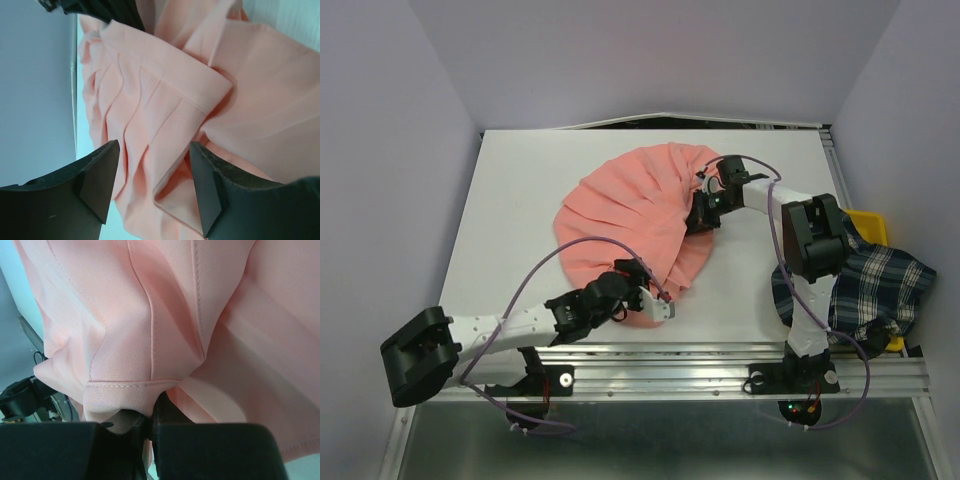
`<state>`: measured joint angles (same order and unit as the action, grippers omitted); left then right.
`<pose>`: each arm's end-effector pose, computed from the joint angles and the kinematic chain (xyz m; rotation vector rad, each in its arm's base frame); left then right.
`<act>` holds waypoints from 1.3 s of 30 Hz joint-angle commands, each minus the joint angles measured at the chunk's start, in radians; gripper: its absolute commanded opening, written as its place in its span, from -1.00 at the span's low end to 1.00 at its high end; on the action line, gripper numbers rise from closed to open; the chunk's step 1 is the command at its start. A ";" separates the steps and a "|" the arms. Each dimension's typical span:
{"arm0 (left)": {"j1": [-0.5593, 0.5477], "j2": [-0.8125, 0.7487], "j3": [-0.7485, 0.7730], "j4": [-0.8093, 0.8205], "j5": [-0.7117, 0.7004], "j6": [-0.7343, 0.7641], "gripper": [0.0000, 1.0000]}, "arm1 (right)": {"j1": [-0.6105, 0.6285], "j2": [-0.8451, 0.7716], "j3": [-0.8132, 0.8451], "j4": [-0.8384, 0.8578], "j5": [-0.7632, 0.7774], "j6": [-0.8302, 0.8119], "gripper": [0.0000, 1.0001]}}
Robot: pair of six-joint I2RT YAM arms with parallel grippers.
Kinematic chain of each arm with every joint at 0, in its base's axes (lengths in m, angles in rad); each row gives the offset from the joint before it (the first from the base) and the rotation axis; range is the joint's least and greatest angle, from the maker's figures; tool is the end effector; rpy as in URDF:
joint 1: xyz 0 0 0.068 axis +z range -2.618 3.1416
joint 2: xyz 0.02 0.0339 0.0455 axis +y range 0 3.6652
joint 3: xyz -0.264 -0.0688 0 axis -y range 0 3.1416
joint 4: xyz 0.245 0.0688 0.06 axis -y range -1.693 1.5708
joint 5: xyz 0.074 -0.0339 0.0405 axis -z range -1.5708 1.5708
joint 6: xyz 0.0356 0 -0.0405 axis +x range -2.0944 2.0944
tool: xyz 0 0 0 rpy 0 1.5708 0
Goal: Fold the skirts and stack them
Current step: Flatten the skirt out
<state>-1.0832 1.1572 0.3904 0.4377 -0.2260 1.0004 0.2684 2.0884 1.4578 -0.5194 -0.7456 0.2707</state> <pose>0.1171 -0.2037 0.1933 1.5527 1.0852 0.1582 0.4032 0.1359 0.1555 -0.2227 2.7042 1.1731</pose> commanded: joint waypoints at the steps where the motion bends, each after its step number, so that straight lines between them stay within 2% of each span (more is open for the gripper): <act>1: -0.004 -0.112 0.102 -0.160 0.131 -0.088 0.40 | -0.005 -0.013 -0.013 0.051 -0.044 0.024 -0.99; 2: -0.009 -0.123 0.111 -0.174 0.166 -0.098 0.43 | -0.005 -0.014 -0.020 0.053 -0.049 0.024 -0.99; 5: -0.032 -0.062 0.140 -0.191 0.149 -0.126 0.43 | -0.005 -0.021 -0.030 0.055 -0.054 0.030 -0.99; 12: -0.038 0.123 0.139 -0.081 0.128 -0.095 0.43 | -0.005 -0.008 -0.028 0.053 -0.070 0.047 -0.99; 22: -0.038 0.297 0.091 0.091 -0.030 -0.022 0.42 | -0.005 0.024 -0.031 0.055 -0.080 0.048 -0.99; 30: -0.037 0.343 0.058 0.249 -0.107 0.033 0.36 | -0.005 0.042 -0.037 0.055 -0.086 0.048 -0.99; 37: -0.040 0.289 0.044 0.288 -0.099 0.072 0.15 | -0.005 0.047 -0.036 0.055 -0.092 0.055 -0.99; 39: -0.038 0.239 0.041 0.265 -0.069 0.082 -0.03 | -0.005 0.045 -0.034 0.055 -0.097 0.058 -0.99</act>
<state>-1.1179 1.4906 0.4500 0.6437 -0.3130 1.0519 0.2676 2.1231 1.4311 -0.4862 -0.8082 0.3149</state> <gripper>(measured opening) 0.536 0.052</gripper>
